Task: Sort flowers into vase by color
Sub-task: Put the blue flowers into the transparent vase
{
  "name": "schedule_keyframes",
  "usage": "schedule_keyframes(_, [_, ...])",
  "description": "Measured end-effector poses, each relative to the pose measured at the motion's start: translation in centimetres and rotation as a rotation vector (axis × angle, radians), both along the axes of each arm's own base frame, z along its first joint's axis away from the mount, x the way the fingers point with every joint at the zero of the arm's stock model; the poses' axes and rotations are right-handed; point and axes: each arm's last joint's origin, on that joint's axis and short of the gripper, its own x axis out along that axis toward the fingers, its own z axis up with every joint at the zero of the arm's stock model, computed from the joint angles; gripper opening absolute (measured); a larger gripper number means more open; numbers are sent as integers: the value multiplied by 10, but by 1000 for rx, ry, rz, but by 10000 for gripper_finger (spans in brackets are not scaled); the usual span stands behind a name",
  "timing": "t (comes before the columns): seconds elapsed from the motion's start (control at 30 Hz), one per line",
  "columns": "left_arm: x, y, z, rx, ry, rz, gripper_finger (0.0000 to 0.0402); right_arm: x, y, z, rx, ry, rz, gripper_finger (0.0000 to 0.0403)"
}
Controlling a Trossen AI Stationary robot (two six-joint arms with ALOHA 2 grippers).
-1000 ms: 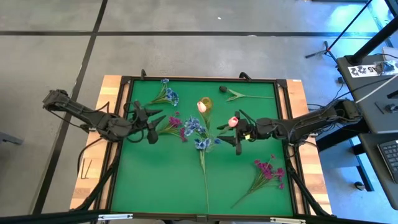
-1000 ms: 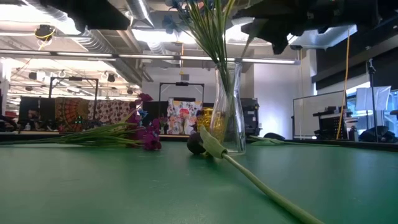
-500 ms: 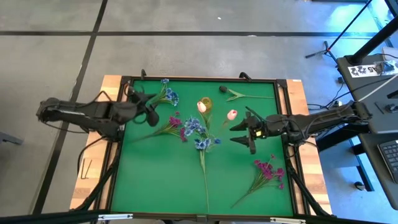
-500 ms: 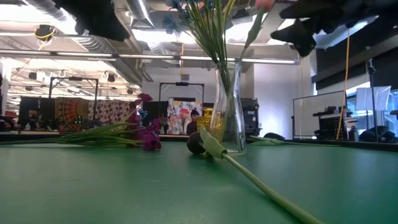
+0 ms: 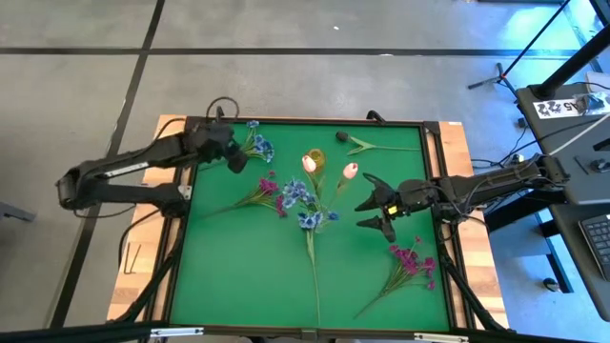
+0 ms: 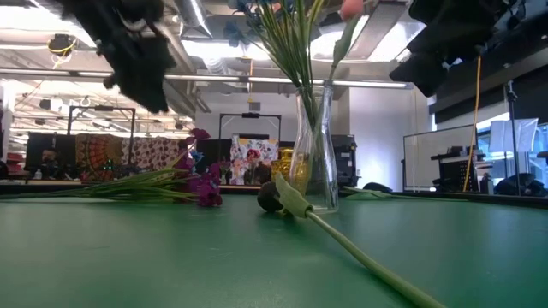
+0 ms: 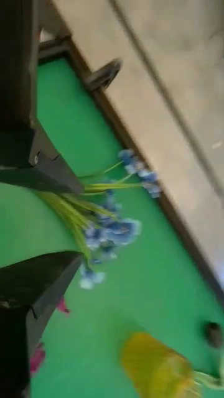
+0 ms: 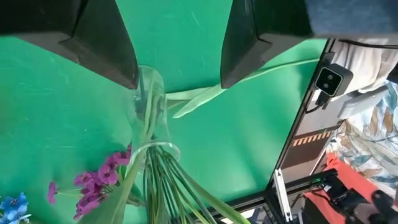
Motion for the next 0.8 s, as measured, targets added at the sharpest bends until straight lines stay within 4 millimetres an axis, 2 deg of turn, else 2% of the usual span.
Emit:
schedule_keyframes(0.2, [3,40,-32,-159,149,10,155,0,0,0,1,-3,-1,227])
schedule_keyframes(0.33, [4,59,-54,-278,219,-20,155,0,0,0,2,-3,-1,227])
schedule_keyframes(0.57, [8,76,-86,-408,309,-83,155,0,0,0,2,-3,-3,227])
schedule_keyframes(0.8, [18,88,-109,-405,340,-88,155,0,0,1,-3,-8,-16,227])
